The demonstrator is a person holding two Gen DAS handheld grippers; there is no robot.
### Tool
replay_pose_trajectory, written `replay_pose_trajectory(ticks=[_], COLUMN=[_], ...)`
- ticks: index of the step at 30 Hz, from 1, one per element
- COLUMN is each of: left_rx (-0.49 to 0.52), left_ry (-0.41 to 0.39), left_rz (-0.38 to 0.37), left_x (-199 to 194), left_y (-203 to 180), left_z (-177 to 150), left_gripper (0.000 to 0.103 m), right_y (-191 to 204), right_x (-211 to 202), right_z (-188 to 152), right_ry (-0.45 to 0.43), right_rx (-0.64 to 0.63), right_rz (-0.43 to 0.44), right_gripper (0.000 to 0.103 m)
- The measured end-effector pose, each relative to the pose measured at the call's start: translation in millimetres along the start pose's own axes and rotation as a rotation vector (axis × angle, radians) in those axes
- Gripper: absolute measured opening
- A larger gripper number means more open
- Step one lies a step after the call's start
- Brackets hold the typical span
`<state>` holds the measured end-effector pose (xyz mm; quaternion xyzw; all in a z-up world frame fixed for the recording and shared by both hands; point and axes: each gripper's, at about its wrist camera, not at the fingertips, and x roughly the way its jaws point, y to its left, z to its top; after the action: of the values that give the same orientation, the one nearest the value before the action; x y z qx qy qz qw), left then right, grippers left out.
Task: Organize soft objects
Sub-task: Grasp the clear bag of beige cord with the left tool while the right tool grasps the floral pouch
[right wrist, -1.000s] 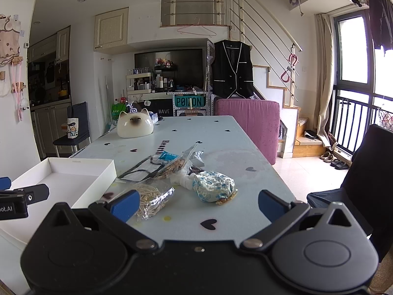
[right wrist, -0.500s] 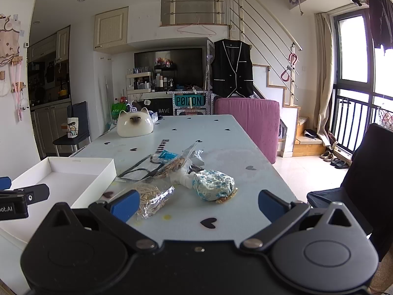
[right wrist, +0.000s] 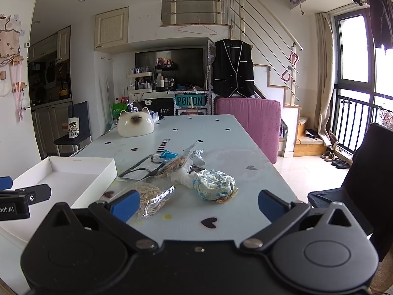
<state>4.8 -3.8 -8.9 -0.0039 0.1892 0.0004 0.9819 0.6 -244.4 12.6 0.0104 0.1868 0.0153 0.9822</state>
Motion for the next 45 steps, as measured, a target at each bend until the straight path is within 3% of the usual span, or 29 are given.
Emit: replay_pose_trajectory(ticks=[16, 27, 35, 39, 45], left_rx=[0.044, 0.074, 0.136, 0.181, 0.258], left_ry=[0.061, 0.091, 0.172, 0.212, 0.229], left_rz=[-0.091, -0.158, -0.209, -0.210, -0.209], left_x=[22.6, 67.2, 113.4, 134.8, 165.7], left_y=[-31.4, -67.0, -88.1, -95.2, -102.5], left_z=[-4.1, 7.7, 20.7, 24.5, 29.2], left_gripper=[0.103, 0.103, 0.103, 0.102, 0.101], right_y=[-19.7, -39.8, -61.8, -68.4, -65.1], right_x=[22.0, 69.1, 133.2, 163.8, 205.8], right_z=[-1.4, 21.5, 30.3, 29.0, 25.7], right_ry=[0.034, 0.040, 0.153, 0.210, 0.286], right_rx=[0.021, -0.030, -0.044, -0.080, -0.101], right_rz=[0.001, 0.023, 0.054, 0.112, 0.187], right_gripper=[0.103, 0.103, 0.103, 0.094, 0.091])
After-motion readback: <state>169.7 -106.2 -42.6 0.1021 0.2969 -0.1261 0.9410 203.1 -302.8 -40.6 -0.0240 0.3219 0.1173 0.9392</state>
